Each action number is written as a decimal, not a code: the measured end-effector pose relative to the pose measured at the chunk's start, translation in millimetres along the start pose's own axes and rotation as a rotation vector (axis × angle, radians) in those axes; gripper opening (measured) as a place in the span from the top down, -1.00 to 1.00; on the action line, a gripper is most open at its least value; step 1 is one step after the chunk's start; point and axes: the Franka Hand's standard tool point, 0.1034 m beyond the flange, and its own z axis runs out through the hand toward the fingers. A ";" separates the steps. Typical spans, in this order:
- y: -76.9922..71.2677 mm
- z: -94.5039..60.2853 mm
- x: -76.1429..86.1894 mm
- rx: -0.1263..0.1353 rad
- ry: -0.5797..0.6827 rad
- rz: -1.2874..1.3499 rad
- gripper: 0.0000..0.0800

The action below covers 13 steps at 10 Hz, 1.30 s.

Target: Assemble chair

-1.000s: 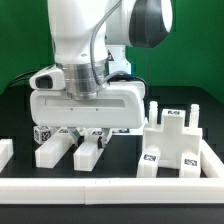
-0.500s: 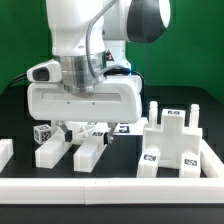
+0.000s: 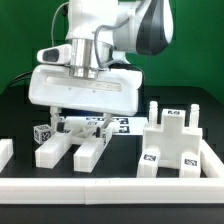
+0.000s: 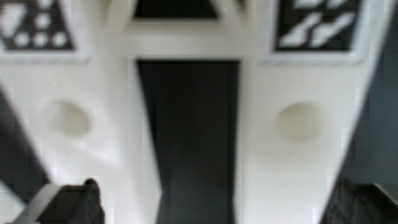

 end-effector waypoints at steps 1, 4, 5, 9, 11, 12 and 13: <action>4.2 1.6 -3.4 -0.023 0.056 -0.008 -0.62; -22.7 2.6 -12.6 0.016 0.025 -0.131 -0.62; -22.6 4.0 -18.2 0.021 0.022 -0.156 -0.62; -31.3 4.8 -30.7 0.026 -0.015 -0.145 -0.62; -35.3 6.7 -32.1 0.029 -0.015 -0.153 -0.62; -39.7 12.1 -35.9 0.029 -0.013 -0.161 -0.62; -43.9 18.2 -42.0 0.032 -0.026 -0.167 -0.62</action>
Offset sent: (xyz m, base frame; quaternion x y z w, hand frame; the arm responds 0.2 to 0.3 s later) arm 0.0079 0.0395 0.0044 0.0555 0.0482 -0.1488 0.9861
